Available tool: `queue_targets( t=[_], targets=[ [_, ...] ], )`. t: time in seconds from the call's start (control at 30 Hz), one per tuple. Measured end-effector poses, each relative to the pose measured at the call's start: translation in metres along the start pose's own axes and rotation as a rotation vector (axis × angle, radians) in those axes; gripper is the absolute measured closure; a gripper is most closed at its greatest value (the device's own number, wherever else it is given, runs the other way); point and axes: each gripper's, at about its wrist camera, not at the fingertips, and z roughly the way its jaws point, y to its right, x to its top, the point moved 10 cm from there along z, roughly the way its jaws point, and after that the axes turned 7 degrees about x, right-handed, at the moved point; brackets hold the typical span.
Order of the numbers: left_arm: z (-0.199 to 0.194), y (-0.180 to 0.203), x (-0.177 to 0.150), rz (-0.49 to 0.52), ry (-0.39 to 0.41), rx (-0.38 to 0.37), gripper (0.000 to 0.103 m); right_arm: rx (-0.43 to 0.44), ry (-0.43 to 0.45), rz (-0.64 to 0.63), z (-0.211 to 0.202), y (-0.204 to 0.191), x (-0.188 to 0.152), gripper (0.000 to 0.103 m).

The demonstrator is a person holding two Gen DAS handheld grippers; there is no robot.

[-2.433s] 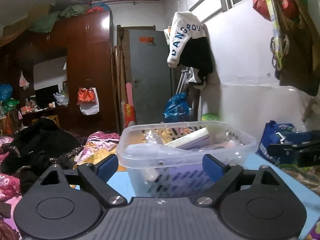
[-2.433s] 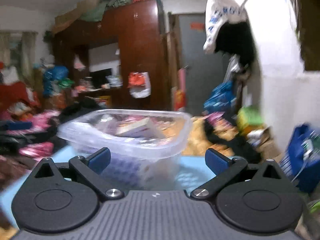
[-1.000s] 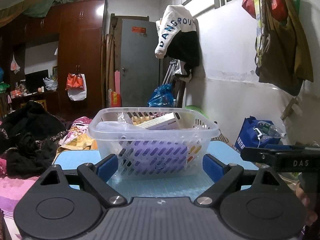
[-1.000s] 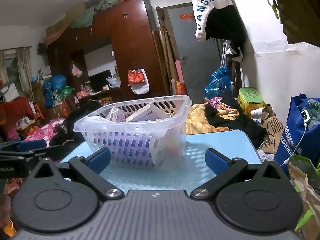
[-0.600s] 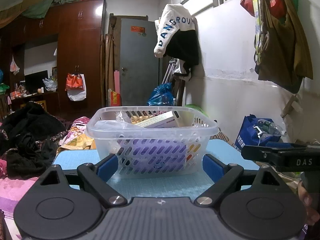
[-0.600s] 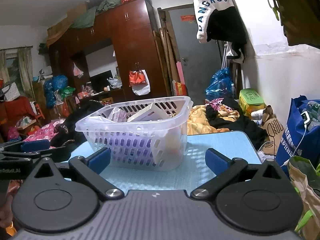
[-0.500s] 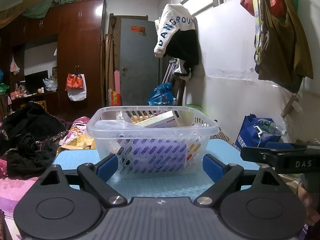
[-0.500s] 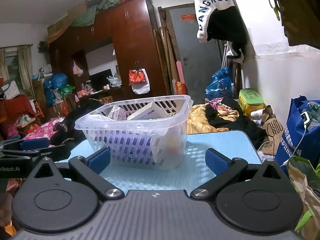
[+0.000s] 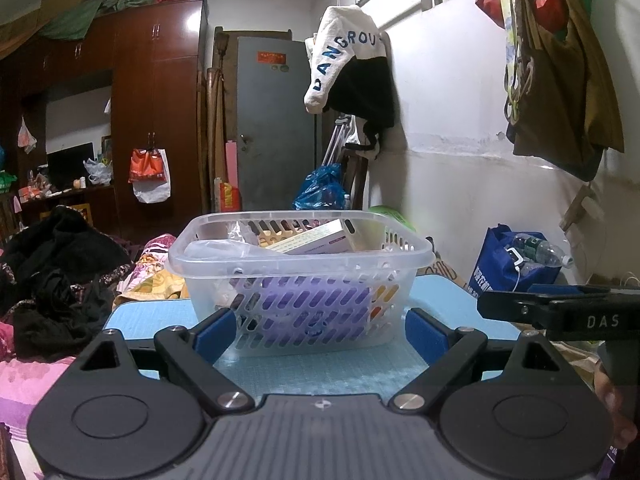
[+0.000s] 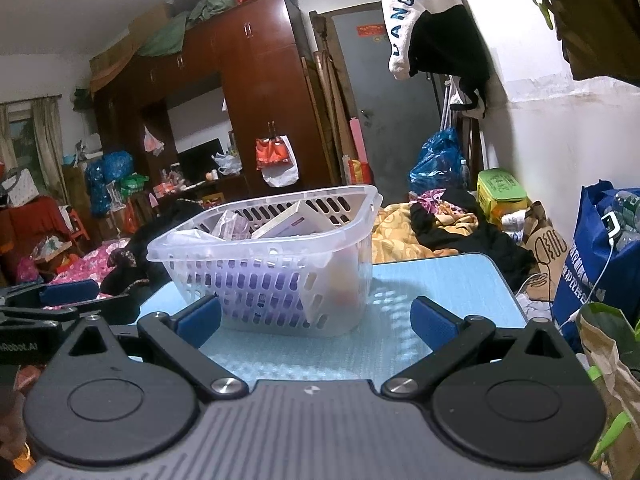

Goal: Organize objects

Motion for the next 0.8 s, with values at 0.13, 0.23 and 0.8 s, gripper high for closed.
queue_targets(
  t=[0.13,0.23,0.8],
  targets=[
    [0.0001,0.0009,-0.0005,0.0,-0.002,0.001,0.009,-0.007,-0.003,-0.003,0.0004,0.0011,-0.0005,0.0],
    [0.0002,0.0014,-0.0004,0.001,-0.002,0.0,0.009,-0.006,-0.007,-0.002,0.0012,0.0012,-0.0008,0.0],
    [0.0061,0.0063,-0.0008,0.0,-0.013,-0.012,0.009,-0.003,-0.009,-0.004,0.0007,0.001,-0.0018,0.0]
  ],
)
